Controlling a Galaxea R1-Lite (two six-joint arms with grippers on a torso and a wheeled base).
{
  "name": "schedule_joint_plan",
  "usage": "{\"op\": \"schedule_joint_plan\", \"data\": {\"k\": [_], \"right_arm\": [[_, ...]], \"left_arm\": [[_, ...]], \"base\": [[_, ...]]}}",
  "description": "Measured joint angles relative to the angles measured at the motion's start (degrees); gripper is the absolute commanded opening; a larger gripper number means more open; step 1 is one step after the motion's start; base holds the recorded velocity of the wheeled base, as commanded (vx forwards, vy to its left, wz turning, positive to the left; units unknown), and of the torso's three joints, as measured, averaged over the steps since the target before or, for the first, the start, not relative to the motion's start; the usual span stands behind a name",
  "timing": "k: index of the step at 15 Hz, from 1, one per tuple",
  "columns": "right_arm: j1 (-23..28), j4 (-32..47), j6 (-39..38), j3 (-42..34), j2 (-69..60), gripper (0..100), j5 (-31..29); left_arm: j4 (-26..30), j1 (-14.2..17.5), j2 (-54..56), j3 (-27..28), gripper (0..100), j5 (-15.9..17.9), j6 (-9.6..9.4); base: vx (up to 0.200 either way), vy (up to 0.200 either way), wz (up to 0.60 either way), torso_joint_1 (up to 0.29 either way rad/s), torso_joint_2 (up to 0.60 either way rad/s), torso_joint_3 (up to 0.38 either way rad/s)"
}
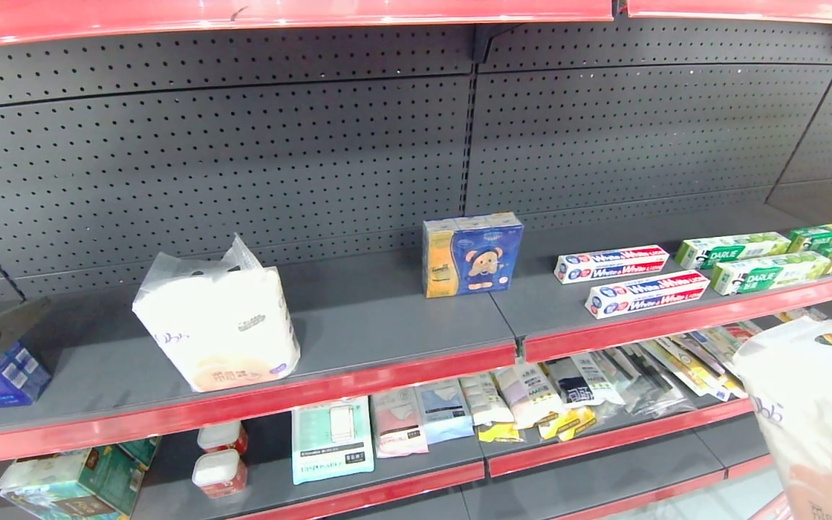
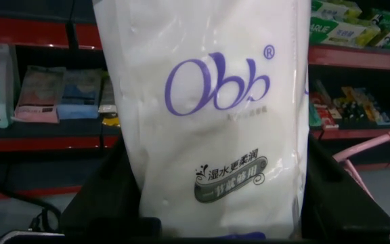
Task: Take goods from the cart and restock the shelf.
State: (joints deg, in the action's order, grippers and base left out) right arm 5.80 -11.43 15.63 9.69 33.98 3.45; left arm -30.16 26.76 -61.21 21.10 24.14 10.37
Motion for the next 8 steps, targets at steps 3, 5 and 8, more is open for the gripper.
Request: {"op": "schedule_joint_plan", "data": {"k": [3, 5, 8], "right_arm": [[-0.1, 0.1, -2.4, 0.0, -1.8, 0, 0.4], [-0.1, 0.1, -2.5, 0.3, -2.4, 0, 1.0], [0.0, 0.0, -2.5, 0.5, -2.7, 0, 1.1]], "left_arm": [[22.5, -4.4, 19.6, 1.1, 100, 5.3, 0.43], [36.0, -12.5, 30.6, 1.6, 100, 7.5, -1.23], [44.7, -24.9, 38.4, 2.1, 100, 8.2, -11.24]], "base": [[0.000, 0.000, 0.00, 0.000, 0.00, 0.000], [0.000, 0.000, 0.00, 0.000, 0.00, 0.000], [0.000, 0.000, 0.00, 0.000, 0.00, 0.000]]}}
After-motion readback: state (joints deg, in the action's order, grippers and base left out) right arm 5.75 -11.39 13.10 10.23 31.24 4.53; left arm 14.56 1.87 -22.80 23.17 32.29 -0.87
